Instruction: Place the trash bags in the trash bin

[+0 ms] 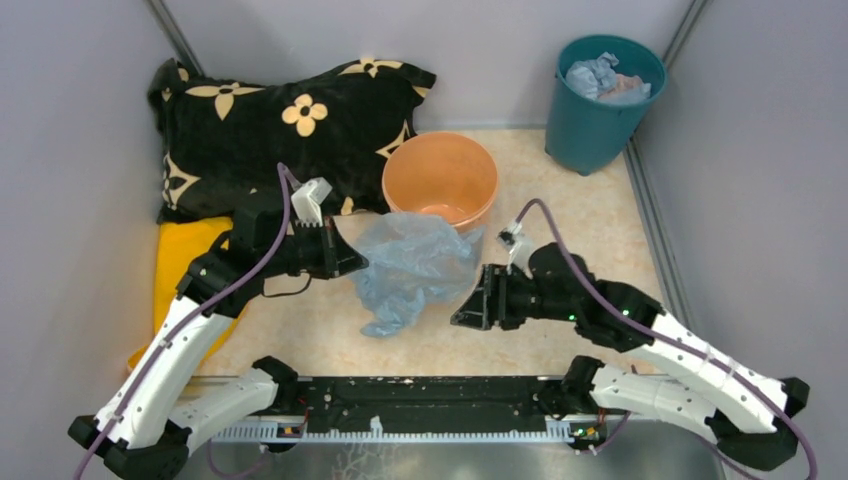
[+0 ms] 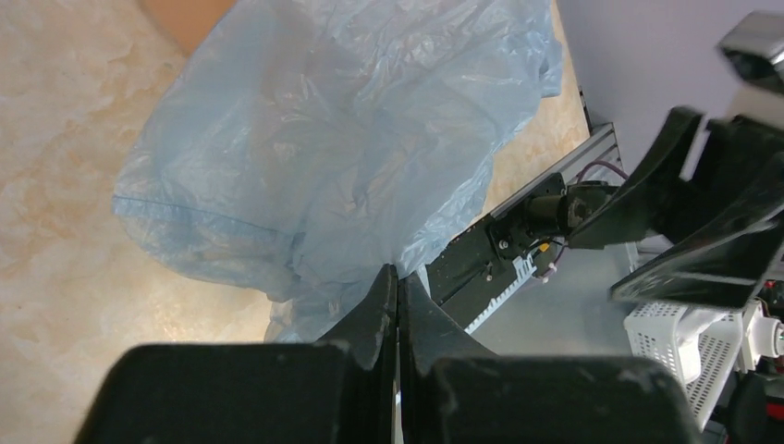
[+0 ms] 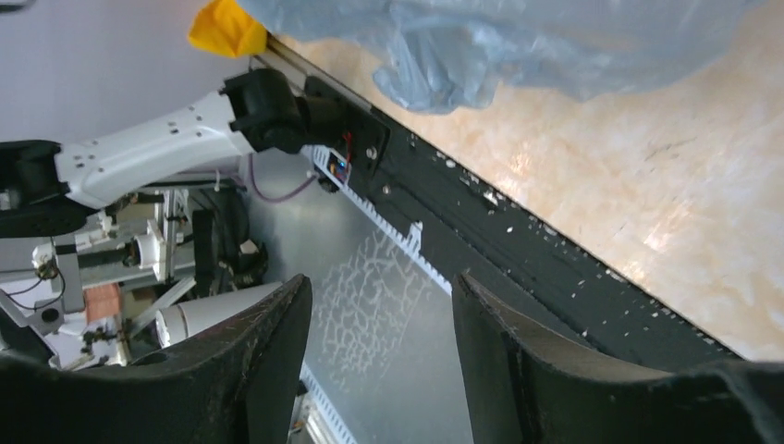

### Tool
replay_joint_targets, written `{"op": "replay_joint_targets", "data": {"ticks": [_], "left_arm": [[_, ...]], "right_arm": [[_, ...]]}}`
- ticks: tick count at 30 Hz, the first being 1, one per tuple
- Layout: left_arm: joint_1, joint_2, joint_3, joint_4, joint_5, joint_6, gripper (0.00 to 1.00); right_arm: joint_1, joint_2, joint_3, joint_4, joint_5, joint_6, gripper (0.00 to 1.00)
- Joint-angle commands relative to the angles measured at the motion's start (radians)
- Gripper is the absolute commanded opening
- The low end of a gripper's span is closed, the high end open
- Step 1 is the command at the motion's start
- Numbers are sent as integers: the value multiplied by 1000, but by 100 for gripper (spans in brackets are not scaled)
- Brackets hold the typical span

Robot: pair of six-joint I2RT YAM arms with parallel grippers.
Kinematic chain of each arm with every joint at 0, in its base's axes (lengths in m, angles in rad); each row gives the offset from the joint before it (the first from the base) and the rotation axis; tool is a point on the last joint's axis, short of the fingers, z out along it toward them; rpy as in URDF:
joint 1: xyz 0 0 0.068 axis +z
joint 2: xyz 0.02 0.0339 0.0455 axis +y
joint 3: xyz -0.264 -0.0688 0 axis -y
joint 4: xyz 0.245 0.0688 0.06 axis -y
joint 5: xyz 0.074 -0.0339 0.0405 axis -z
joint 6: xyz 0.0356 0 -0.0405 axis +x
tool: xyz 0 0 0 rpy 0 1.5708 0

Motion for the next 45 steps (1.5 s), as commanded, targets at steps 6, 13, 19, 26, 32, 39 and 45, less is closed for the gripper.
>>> {"op": "replay_joint_targets", "data": {"ticks": [6, 13, 19, 26, 32, 39, 45], "left_arm": [[2, -15, -96, 187, 21, -67, 0], [2, -32, -99, 192, 39, -74, 0], [2, -48, -100, 190, 59, -84, 0], [2, -59, -99, 193, 91, -99, 0], [2, -73, -102, 193, 106, -111, 0], [2, -93, -105, 187, 112, -117, 0], [2, -102, -104, 189, 129, -125, 0]], "right_arm": [[201, 134, -76, 333, 241, 227, 58], [203, 222, -59, 342, 357, 242, 59], [205, 244, -105, 359, 419, 271, 60], [205, 280, -133, 434, 444, 287, 60], [205, 344, -118, 493, 442, 293, 60], [206, 372, -98, 510, 461, 293, 33], [205, 347, -110, 494, 506, 298, 37]]}}
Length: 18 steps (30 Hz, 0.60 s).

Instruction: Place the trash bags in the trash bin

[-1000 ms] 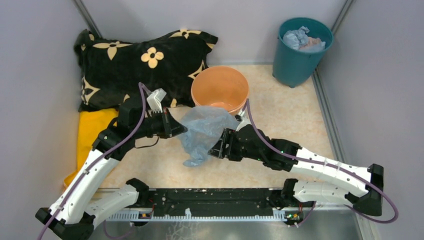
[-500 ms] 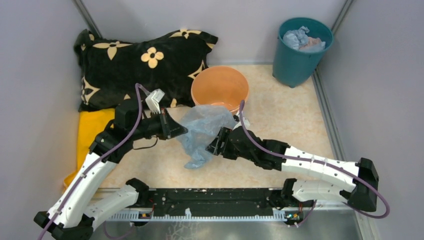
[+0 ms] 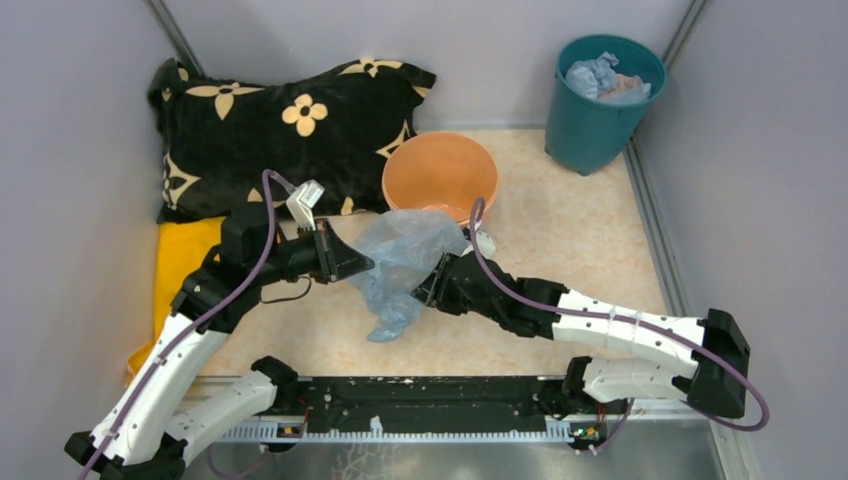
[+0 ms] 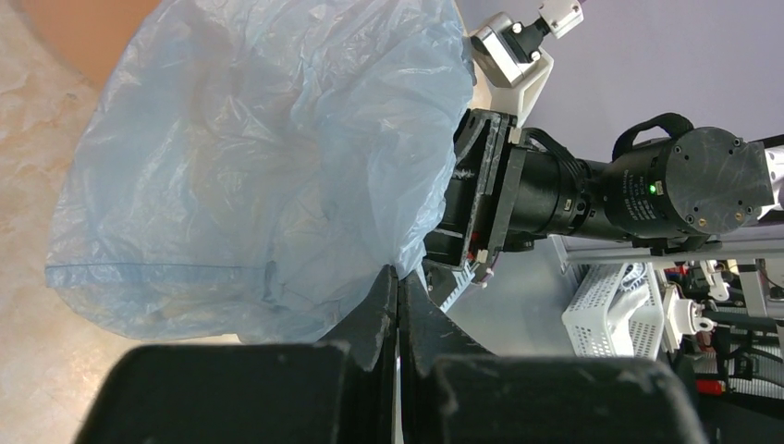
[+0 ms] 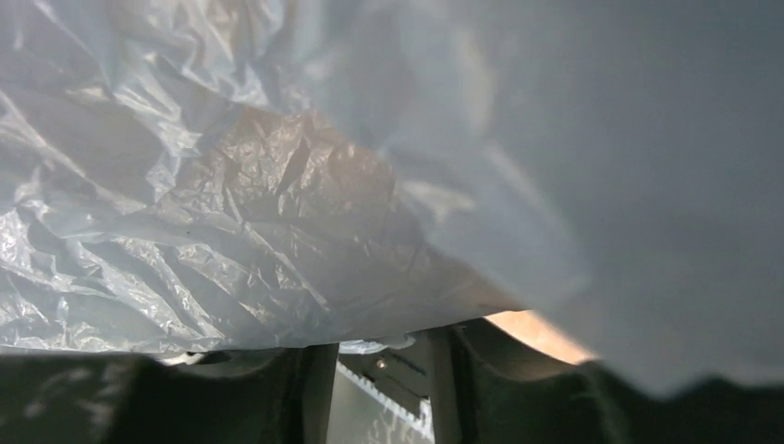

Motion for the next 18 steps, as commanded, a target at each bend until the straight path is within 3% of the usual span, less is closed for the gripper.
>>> {"op": "replay_joint_targets", "data": {"ticks": [1, 5, 11, 18], "left_arm": [[2, -15, -6, 22, 29, -14, 0], [2, -18, -1, 15, 13, -7, 0], [2, 3, 33, -13, -52, 25, 0], [9, 95, 134, -96, -189, 101, 0]], "right_arm": [[12, -25, 33, 40, 60, 1, 33], [12, -31, 19, 47, 52, -5, 0], [16, -192, -70, -19, 52, 2, 0], [18, -497, -99, -274, 112, 0, 0]]}}
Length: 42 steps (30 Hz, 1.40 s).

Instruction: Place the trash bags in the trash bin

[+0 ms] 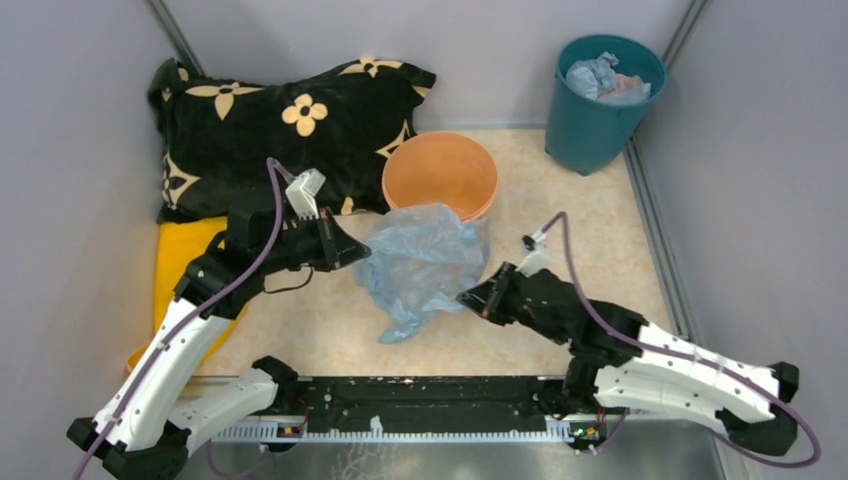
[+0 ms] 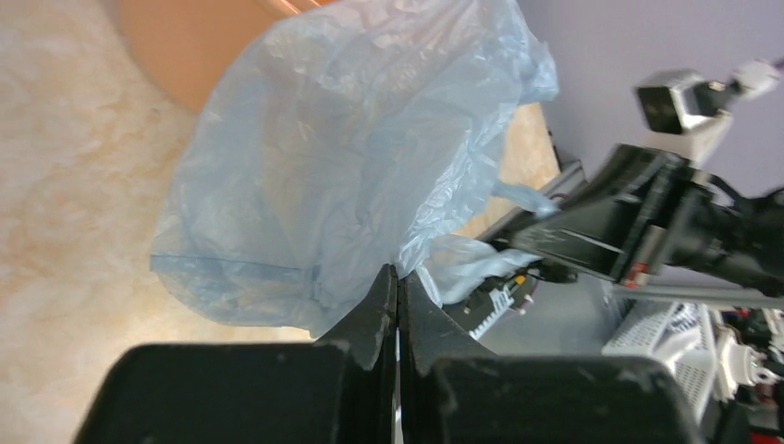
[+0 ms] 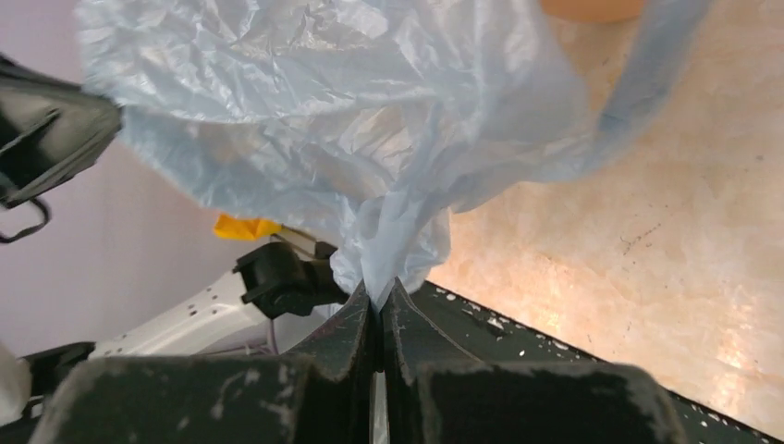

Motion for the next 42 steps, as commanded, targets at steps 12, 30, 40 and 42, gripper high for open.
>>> {"op": "replay_joint_targets", "data": {"ticks": [12, 30, 40, 42], "left_arm": [[117, 87, 220, -166, -117, 156, 0], [137, 88, 252, -167, -65, 159, 0], [137, 35, 191, -100, 42, 133, 0], [137, 29, 195, -103, 49, 131, 0]], "right_arm": [[11, -386, 163, -538, 204, 23, 0], [10, -464, 209, -292, 50, -238, 0], [10, -318, 226, -192, -69, -292, 45], [11, -332, 248, -227, -42, -293, 46]]}}
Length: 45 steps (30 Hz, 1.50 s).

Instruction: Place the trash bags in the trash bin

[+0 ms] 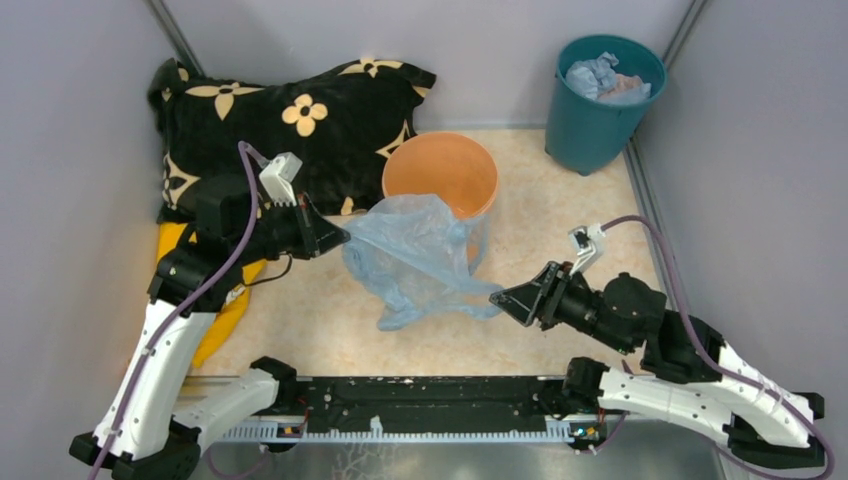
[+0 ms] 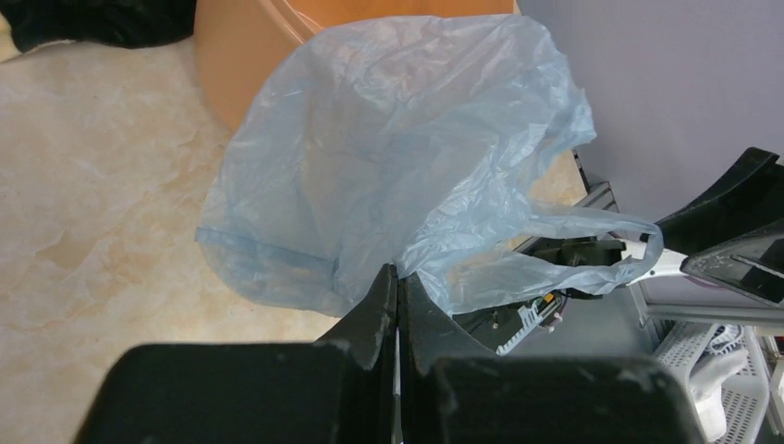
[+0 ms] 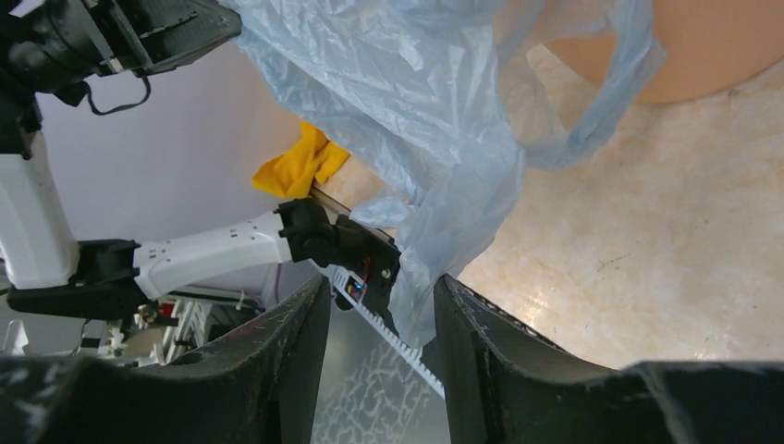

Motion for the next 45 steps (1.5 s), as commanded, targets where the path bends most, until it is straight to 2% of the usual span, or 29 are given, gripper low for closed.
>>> {"op": "replay_joint_targets", "data": {"ticks": [1, 6, 12, 21, 30, 34, 40, 45], "left_arm": [[6, -28, 6, 41, 47, -13, 0], [6, -43, 15, 73, 91, -37, 0], [6, -29, 86, 132, 197, -102, 0], [6, -15, 136, 290, 406, -273, 0], [6, -26, 130, 376, 483, -368, 0], [6, -30, 119, 410, 511, -398, 0], [6, -39, 111, 456, 546, -439, 0], [6, -42, 104, 498, 565, -468, 0]], "right_arm": [[11, -48, 59, 3, 31, -23, 46], [11, -53, 103, -293, 238, 127, 46], [11, -125, 17, -288, 272, 158, 46], [10, -15, -43, -112, 240, 56, 46], [11, 29, -137, 247, 220, -95, 46], [10, 56, -131, 314, 228, -140, 46], [11, 62, -88, 316, 276, -186, 46], [9, 76, -98, 361, 258, -193, 48]]}}
